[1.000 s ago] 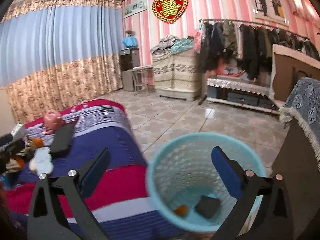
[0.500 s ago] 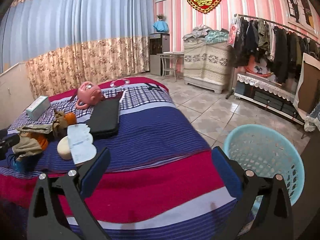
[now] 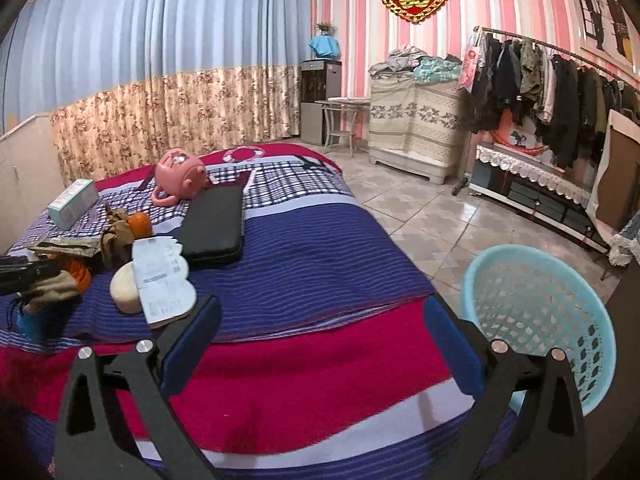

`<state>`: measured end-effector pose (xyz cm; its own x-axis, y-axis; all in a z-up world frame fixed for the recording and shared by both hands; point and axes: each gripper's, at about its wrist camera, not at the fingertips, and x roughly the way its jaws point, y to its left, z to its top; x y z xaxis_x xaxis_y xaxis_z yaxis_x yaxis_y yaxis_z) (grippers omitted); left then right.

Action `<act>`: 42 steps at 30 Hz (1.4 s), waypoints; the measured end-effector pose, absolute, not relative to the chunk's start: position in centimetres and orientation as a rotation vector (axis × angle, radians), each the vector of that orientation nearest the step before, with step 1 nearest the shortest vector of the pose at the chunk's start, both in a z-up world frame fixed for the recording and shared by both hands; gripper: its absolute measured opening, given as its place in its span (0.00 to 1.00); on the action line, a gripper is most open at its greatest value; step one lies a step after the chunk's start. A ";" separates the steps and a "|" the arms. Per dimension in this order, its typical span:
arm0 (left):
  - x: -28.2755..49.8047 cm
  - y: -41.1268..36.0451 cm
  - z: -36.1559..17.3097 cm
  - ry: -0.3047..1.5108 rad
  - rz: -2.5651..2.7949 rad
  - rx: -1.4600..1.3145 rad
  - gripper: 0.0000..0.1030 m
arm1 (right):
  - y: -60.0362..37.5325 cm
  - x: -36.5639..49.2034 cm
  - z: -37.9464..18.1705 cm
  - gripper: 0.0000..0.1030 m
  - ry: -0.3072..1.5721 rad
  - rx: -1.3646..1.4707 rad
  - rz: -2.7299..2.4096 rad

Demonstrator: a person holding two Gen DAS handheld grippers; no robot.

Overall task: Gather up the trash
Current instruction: 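Grasp the beige cloth on the bed with the left tool, then grasp the white paper receipt with the right tool, then carry cloth and receipt over the basket and open the left tool to drop the cloth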

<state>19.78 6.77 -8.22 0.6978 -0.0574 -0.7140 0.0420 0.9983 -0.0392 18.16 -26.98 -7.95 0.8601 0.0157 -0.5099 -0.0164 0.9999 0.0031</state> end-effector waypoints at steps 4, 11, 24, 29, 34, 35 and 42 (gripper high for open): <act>18.4 6.0 -6.9 0.737 -0.063 0.009 0.33 | -25.2 18.6 -8.0 0.96 0.545 -0.014 0.096; 16.1 5.7 -3.0 0.600 -0.068 0.025 0.33 | -20.0 20.8 -8.9 0.96 0.596 -0.067 0.246; 16.9 8.4 -3.0 0.581 0.009 -0.015 0.33 | -15.2 27.1 -10.8 0.56 0.736 -0.081 0.383; 17.1 7.8 -3.2 0.579 -0.001 -0.011 0.33 | -15.2 25.8 -10.5 0.56 0.703 -0.098 0.406; 17.0 6.0 -2.6 0.550 -0.029 -0.009 0.33 | -17.9 23.5 -8.7 0.56 0.638 -0.070 0.378; 16.9 5.3 -2.4 0.543 -0.037 -0.004 0.33 | -18.7 22.8 -8.2 0.55 0.620 -0.065 0.361; 17.3 0.1 -2.5 0.533 -0.109 0.014 0.33 | -26.0 18.6 -5.4 0.56 0.521 -0.078 0.187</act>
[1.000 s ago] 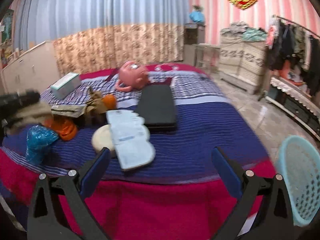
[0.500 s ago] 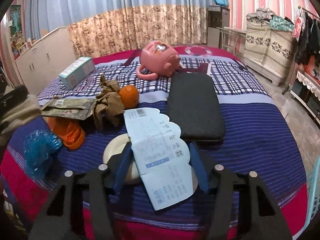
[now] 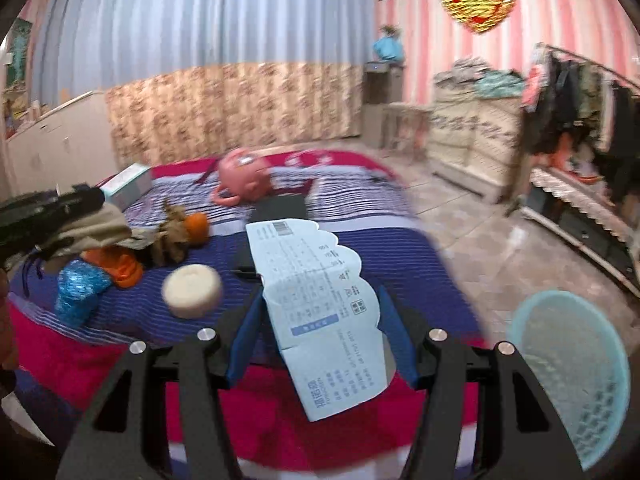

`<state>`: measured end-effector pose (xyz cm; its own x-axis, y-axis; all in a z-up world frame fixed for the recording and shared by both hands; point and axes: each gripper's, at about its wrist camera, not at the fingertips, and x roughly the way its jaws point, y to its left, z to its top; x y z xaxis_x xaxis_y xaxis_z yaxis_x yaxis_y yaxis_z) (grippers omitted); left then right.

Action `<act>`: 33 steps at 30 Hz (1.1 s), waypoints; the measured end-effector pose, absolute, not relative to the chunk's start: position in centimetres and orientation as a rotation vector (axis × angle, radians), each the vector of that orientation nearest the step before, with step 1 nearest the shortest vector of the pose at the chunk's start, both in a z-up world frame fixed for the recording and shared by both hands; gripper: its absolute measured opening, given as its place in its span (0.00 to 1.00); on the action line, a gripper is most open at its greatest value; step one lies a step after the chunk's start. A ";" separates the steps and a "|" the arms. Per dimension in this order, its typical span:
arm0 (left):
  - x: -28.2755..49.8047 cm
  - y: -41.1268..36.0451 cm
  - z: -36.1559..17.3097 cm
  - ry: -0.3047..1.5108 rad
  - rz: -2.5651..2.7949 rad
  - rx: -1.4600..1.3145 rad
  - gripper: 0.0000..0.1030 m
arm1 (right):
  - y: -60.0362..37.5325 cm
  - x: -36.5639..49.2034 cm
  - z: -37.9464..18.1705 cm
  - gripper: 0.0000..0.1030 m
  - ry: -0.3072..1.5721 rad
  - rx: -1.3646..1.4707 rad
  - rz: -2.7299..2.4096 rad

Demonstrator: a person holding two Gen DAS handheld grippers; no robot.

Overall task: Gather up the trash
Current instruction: 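Carry cloth and receipt over the basket and open the left tool to drop the cloth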

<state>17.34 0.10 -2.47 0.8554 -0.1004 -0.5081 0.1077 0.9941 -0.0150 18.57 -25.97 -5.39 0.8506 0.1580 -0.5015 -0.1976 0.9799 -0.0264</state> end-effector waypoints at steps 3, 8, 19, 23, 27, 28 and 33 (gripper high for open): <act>17.6 -2.8 -2.7 0.531 -0.149 0.020 0.33 | -29.6 17.1 -4.4 0.56 0.489 -0.068 0.106; 17.8 -8.0 -2.6 0.505 -0.231 0.036 0.33 | -35.5 14.9 -3.7 0.56 0.464 -0.052 -0.035; 18.5 -19.3 -2.7 0.463 -0.434 0.084 0.33 | -46.2 12.1 -4.2 0.56 0.438 0.043 -0.290; 19.0 -23.6 -3.5 0.467 -0.509 0.093 0.33 | -48.4 11.9 -4.7 0.56 0.448 0.062 -0.338; 19.6 -28.2 -4.5 0.472 -0.580 0.127 0.33 | -50.2 11.9 -5.2 0.56 0.448 0.077 -0.376; 19.9 -29.2 -4.9 0.481 -0.597 0.129 0.33 | -50.6 11.8 -5.3 0.56 0.448 0.082 -0.381; 21.1 -32.7 -6.0 0.507 -0.638 0.137 0.33 | -51.7 12.1 -5.9 0.56 0.457 0.090 -0.397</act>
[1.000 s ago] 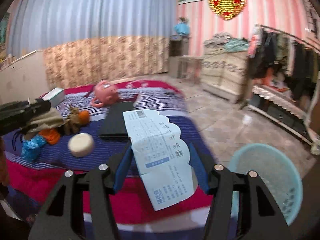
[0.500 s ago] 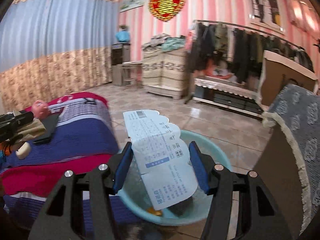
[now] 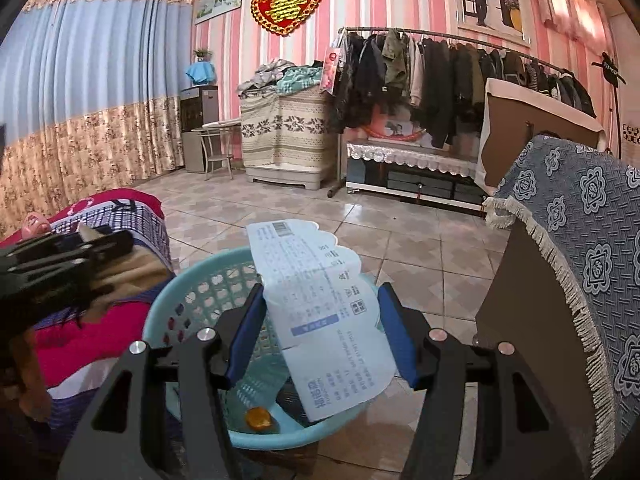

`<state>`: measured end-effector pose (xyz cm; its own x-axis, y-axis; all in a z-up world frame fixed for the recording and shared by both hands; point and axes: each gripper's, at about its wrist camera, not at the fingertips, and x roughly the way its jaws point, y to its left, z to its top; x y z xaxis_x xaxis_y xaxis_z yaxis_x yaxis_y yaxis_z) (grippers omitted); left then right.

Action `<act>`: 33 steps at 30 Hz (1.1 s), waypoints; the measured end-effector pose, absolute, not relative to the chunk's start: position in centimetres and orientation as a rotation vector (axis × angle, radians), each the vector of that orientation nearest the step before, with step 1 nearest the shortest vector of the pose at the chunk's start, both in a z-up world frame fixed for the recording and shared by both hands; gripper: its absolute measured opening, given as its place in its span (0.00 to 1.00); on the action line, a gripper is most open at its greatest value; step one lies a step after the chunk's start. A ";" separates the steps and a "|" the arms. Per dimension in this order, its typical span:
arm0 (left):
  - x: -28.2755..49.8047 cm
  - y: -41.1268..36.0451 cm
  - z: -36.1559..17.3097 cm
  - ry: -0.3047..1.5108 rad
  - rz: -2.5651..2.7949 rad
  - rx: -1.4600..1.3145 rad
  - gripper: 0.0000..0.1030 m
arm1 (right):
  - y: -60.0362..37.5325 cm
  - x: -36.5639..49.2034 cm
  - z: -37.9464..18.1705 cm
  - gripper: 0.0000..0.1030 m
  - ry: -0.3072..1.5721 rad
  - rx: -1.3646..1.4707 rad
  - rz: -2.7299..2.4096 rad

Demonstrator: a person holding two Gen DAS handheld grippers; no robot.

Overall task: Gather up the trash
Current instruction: 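Carry cloth and receipt over the basket and open the left tool to drop the cloth, then open the right tool to drop the receipt into the basket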

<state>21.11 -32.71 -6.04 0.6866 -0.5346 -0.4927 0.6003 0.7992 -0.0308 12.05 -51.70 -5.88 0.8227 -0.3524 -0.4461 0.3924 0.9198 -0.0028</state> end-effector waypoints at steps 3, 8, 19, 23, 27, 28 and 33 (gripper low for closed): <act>21.8 -34.3 -6.7 0.519 -0.650 0.151 0.35 | -52.3 12.2 -6.2 0.56 0.462 0.103 -0.407; 22.9 -35.1 -7.2 0.518 -0.613 0.160 0.73 | -52.5 12.4 -6.9 0.56 0.473 0.117 -0.411; 24.1 -29.6 -6.4 0.511 -0.470 0.097 0.87 | -51.9 14.3 -8.8 0.56 0.524 0.123 -0.381; 23.4 -27.8 -6.0 0.489 -0.426 0.106 0.91 | -51.2 15.9 -9.6 0.56 0.550 0.111 -0.357; 23.1 -26.1 -5.7 0.489 -0.414 0.097 0.91 | -50.5 17.6 -10.3 0.58 0.559 0.078 -0.355; 23.0 -25.8 -5.6 0.490 -0.408 0.096 0.91 | -50.3 17.8 -10.3 0.64 0.547 0.069 -0.358; 22.7 -24.1 -5.5 0.484 -0.385 0.092 0.92 | -49.9 17.8 -9.5 0.81 0.517 0.041 -0.380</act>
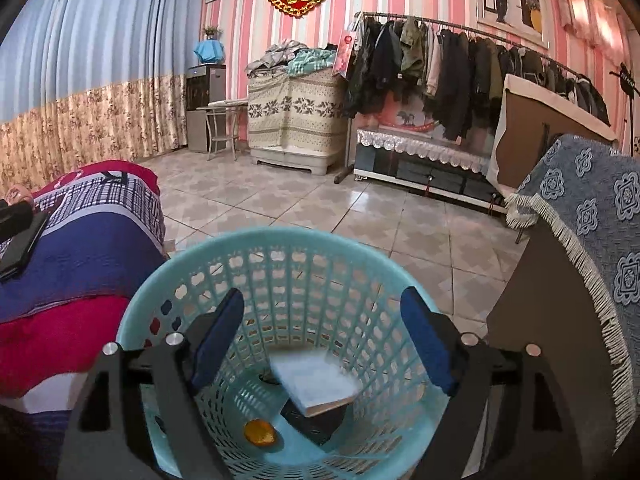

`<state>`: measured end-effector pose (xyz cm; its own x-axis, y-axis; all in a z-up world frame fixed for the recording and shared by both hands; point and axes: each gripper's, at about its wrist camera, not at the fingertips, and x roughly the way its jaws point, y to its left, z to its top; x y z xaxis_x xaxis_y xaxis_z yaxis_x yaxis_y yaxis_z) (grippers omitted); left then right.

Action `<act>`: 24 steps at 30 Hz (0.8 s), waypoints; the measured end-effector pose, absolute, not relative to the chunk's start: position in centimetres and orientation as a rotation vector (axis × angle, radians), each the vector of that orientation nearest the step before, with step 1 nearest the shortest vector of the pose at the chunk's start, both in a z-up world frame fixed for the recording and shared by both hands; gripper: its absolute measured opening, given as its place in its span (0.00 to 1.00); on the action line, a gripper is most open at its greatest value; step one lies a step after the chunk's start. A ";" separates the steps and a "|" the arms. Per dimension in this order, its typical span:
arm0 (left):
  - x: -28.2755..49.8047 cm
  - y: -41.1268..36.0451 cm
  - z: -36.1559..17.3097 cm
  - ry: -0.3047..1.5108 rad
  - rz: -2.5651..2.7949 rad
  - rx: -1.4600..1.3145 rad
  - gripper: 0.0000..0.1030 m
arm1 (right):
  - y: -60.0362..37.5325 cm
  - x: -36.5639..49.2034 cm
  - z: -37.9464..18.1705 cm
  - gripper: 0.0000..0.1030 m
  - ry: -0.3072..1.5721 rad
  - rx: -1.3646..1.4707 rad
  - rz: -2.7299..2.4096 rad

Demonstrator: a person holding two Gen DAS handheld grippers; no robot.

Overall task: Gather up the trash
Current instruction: 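Open the right tool to drop the receipt into the basket, then grasp the blue plastic bag with the left tool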

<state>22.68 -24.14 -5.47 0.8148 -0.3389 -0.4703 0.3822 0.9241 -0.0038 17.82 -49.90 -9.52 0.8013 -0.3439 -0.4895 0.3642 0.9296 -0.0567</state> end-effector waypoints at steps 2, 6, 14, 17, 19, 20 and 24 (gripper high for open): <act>22.6 -23.5 -5.3 0.487 -0.380 0.083 0.92 | -49.6 17.5 -9.3 0.84 0.518 0.033 -0.387; 21.9 -21.5 -5.0 0.496 -0.361 0.060 0.94 | -49.0 16.8 -8.7 0.87 0.518 0.038 -0.382; 19.9 -15.1 -3.8 0.498 -0.253 0.049 0.95 | -44.4 15.7 -6.1 0.91 0.474 0.044 -0.293; 18.8 -11.6 -3.6 0.497 -0.197 0.055 0.95 | -42.2 15.4 -5.1 0.93 0.452 0.044 -0.245; 18.1 -9.3 -3.6 0.499 -0.151 0.068 0.95 | -40.5 15.3 -4.7 0.94 0.440 0.043 -0.212; 17.7 -8.1 -3.8 0.502 -0.129 0.072 0.95 | -39.5 15.4 -4.6 0.94 0.436 0.045 -0.189; 16.0 -1.9 -5.2 0.535 -0.028 0.073 0.94 | -35.2 16.0 -4.7 0.94 0.437 0.034 -0.104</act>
